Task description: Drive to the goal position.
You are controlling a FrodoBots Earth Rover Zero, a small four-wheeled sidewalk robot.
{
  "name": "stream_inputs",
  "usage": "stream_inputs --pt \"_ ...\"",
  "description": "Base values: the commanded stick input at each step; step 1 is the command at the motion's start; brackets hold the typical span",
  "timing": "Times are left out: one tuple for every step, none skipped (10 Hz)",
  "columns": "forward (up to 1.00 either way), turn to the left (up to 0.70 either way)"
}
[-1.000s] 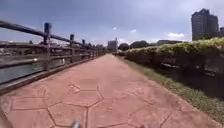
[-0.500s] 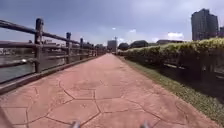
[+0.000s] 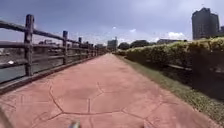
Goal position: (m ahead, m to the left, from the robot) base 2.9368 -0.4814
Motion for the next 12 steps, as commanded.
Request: stream_inputs --pt "0.7 0.0" --pt "0.7 0.0" --pt "0.7 0.0" --pt "0.7 0.0" --pt "0.7 0.0" --pt "0.7 0.0" --pt "0.7 0.0" --pt "0.7 0.0" --pt "0.7 0.0" --pt "0.7 0.0" --pt "0.7 0.0" --pt "0.7 0.0"
